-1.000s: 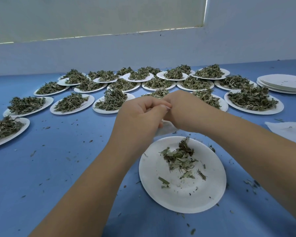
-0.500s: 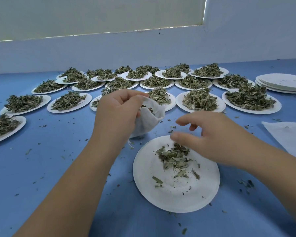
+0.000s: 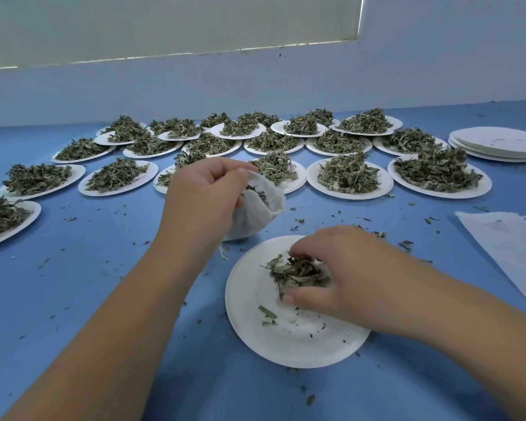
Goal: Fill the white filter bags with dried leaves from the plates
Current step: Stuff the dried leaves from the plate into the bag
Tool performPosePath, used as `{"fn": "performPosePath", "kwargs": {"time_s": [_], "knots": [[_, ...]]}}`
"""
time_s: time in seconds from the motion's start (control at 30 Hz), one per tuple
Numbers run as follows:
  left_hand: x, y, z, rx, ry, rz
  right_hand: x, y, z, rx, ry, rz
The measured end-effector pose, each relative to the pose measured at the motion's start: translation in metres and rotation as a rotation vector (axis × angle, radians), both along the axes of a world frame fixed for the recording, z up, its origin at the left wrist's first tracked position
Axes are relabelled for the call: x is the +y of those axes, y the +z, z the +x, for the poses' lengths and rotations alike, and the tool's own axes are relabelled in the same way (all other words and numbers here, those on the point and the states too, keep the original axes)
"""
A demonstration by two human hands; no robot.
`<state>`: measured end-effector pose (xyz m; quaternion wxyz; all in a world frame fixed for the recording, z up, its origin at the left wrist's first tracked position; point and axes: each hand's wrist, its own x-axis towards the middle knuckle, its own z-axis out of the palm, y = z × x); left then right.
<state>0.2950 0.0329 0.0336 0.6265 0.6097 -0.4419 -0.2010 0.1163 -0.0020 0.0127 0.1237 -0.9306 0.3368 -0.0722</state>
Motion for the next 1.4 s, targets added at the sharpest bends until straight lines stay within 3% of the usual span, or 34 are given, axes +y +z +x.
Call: {"fn": "performPosePath", "kwargs": {"time_s": [0.17, 0.5, 0.93, 1.4], "knots": [[0.001, 0.000, -0.001, -0.014, -0.016, 0.006, 0.001, -0.001, 0.001, -0.024, 0.072, 0.036], [0.000, -0.001, -0.001, -0.010, -0.022, 0.020, 0.011, -0.012, 0.016, 0.049, 0.126, -0.105], [0.001, -0.001, -0.003, -0.038, -0.026, 0.019, 0.010, -0.008, 0.008, -0.002, 0.171, -0.058], [0.000, -0.003, -0.004, -0.042, -0.026, 0.026, 0.001, 0.000, -0.001, 0.087, 0.224, -0.061]]}}
